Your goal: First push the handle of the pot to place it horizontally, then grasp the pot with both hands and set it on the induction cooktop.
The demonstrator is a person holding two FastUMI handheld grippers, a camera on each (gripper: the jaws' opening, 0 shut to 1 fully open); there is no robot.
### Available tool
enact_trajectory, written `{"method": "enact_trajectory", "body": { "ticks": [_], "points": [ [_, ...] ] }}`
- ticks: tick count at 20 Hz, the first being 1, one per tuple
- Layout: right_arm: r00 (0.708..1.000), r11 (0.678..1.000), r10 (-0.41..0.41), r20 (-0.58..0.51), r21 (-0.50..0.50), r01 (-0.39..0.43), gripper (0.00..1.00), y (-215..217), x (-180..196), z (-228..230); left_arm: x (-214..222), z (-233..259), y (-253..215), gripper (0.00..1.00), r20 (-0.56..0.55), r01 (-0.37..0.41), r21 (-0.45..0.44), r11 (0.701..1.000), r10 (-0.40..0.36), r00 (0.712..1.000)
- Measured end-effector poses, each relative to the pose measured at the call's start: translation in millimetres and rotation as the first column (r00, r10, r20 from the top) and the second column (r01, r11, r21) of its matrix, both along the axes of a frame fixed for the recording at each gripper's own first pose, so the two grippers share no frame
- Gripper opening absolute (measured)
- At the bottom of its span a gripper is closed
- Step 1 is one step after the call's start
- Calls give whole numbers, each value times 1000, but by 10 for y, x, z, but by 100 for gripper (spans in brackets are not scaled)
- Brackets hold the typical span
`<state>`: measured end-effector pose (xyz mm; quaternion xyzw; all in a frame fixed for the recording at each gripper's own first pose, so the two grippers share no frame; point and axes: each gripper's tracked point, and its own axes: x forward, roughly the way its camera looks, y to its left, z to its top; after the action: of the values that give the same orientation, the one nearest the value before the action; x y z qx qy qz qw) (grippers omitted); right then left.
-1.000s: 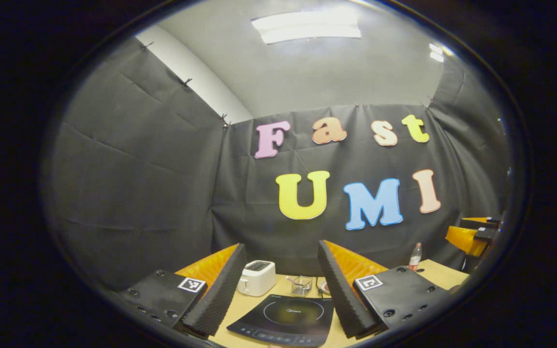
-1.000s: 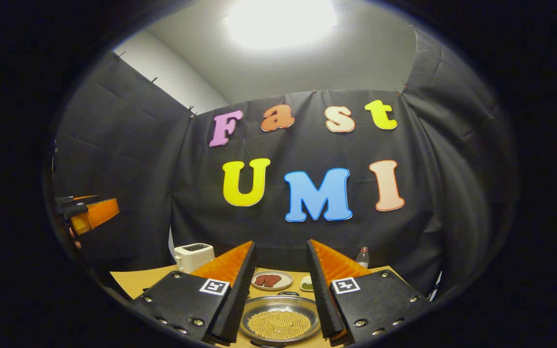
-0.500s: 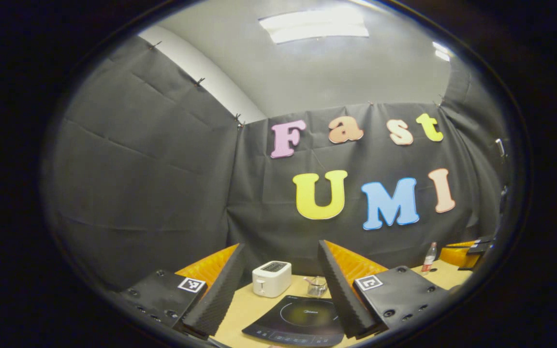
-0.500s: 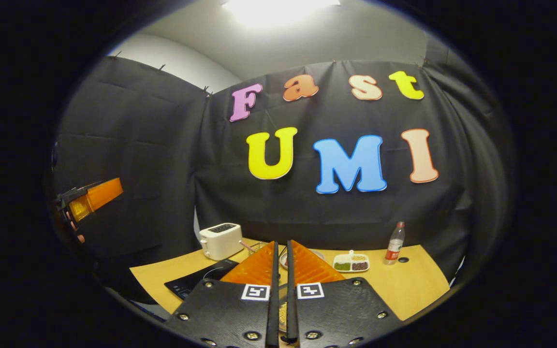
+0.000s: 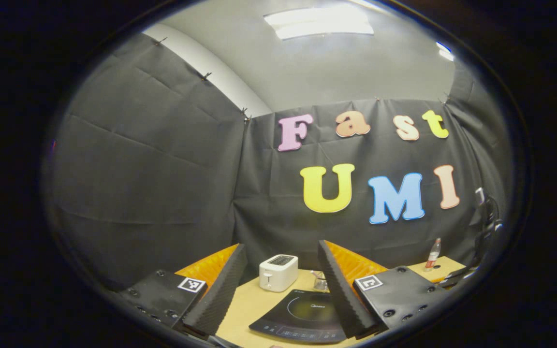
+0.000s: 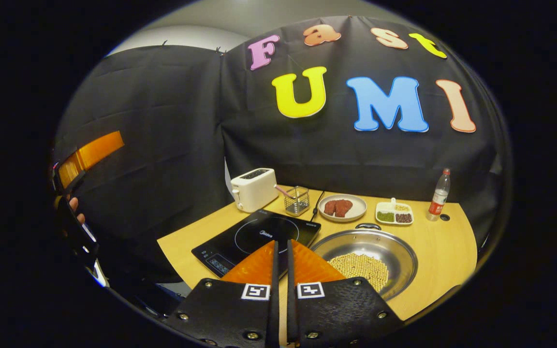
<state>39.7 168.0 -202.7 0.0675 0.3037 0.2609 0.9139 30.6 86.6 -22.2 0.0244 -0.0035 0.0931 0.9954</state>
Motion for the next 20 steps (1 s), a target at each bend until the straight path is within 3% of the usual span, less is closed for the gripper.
{"method": "enact_trajectory", "body": {
  "ticks": [8, 14, 20],
  "points": [
    [979, 996, 13, -202, -88, -32, 6, 59, -178, -748, 217, -145, 82, 99, -29, 24, -28, 999, -24, 999],
    [924, 992, -38, -382, -129, -13, 6, 9, -351, -1286, 475, -300, 7, 99, -45, 72, -43, 996, -74, 996],
    [868, 987, -104, -486, -157, 30, 7, -50, -432, -1571, 750, -515, -86, 97, -69, 122, -67, 990, -127, 990]
  ]
}}
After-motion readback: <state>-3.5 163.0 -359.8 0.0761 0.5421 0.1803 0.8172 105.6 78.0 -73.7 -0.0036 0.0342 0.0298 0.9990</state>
